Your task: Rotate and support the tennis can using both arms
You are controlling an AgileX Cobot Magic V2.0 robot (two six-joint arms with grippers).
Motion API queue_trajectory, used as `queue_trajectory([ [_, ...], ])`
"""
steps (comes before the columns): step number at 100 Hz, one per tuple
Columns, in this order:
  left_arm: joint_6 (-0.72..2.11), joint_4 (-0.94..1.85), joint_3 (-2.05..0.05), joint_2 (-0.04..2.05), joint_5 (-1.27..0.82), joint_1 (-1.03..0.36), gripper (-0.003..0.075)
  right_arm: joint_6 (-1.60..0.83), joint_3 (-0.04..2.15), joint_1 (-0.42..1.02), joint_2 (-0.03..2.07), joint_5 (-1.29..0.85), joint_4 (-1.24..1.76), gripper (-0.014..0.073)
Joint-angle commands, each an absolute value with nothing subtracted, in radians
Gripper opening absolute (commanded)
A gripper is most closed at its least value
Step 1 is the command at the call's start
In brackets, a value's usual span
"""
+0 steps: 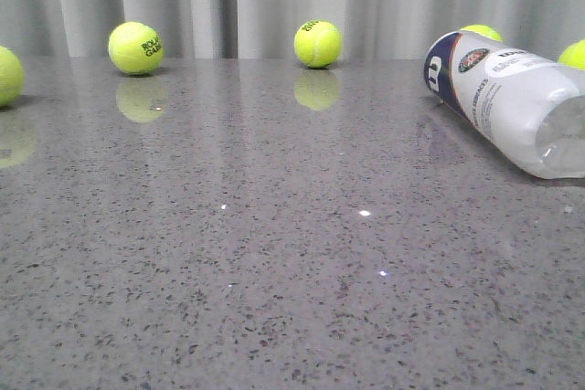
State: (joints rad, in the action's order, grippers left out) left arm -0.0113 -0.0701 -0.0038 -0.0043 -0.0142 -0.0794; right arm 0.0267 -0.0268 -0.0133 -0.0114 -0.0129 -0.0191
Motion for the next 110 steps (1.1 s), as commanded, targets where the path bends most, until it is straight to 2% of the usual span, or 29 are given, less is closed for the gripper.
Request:
queue_trajectory([
  [1, -0.019, -0.063, 0.043, -0.043, 0.061, -0.078, -0.0021, 0.026, -0.024, -0.019, -0.027, 0.065, -0.028, -0.0067],
  [28, -0.019, -0.063, 0.043, -0.043, 0.061, -0.078, -0.0021, 0.026, -0.013, -0.019, -0.027, 0.067, -0.028, -0.0067],
  [45, -0.019, -0.063, 0.043, -0.043, 0.061, -0.078, -0.0021, 0.026, 0.091, -0.019, -0.016, 0.0, -0.027, -0.0067],
  [63, -0.019, -0.063, 0.043, -0.043, 0.061, -0.078, -0.0021, 0.026, 0.305, -0.019, 0.081, -0.224, -0.027, -0.0067],
  [93, -0.019, -0.063, 0.043, -0.043, 0.061, -0.078, -0.0021, 0.026, 0.735, -0.019, 0.422, -0.701, -0.027, -0.0067],
  [110, -0.019, -0.063, 0.043, -0.043, 0.061, -0.078, -0.0021, 0.026, 0.892, -0.019, 0.602, -0.836, -0.027, -0.0067],
])
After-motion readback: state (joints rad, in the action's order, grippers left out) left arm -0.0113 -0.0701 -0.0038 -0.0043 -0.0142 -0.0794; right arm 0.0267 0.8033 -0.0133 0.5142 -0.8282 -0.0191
